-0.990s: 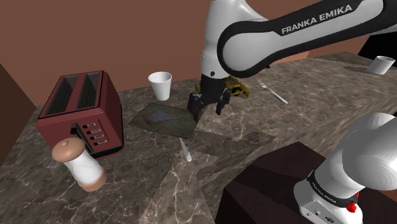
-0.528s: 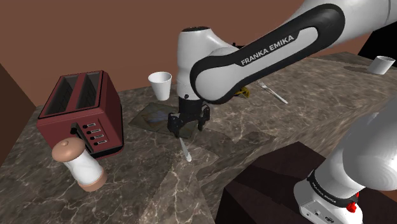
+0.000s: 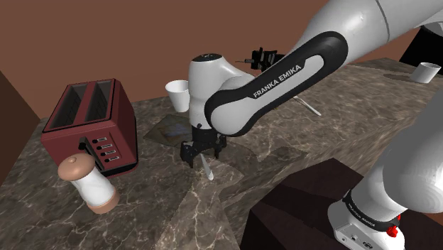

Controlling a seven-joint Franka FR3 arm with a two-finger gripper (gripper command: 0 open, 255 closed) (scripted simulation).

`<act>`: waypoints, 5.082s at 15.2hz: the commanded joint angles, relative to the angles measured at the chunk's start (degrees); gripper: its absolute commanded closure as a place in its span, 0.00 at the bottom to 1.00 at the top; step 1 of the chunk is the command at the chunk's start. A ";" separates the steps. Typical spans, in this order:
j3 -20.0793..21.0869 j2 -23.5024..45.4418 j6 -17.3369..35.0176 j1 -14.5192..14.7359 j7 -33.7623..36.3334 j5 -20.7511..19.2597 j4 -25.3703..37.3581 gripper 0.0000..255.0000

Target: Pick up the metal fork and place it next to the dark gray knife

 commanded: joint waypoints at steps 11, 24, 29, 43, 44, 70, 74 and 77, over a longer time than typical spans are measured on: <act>0.01 0.89 1.28 0.14 0.40 -0.53 -0.43 1.00; 0.08 -1.81 -2.58 -0.08 -0.43 0.97 0.99 1.00; -0.03 -4.19 -6.47 -0.23 -1.04 2.12 2.72 1.00; -0.75 -9.02 -17.34 -0.53 -1.78 3.91 9.17 1.00; -0.80 -9.27 -18.11 -0.55 -1.79 3.97 9.72 1.00; -1.81 -10.64 -38.06 -1.13 -0.35 3.65 28.46 1.00; -2.78 -11.56 -39.73 -1.74 -1.76 3.97 29.10 1.00; -5.73 -14.77 -40.12 -3.38 -6.58 4.96 25.90 1.00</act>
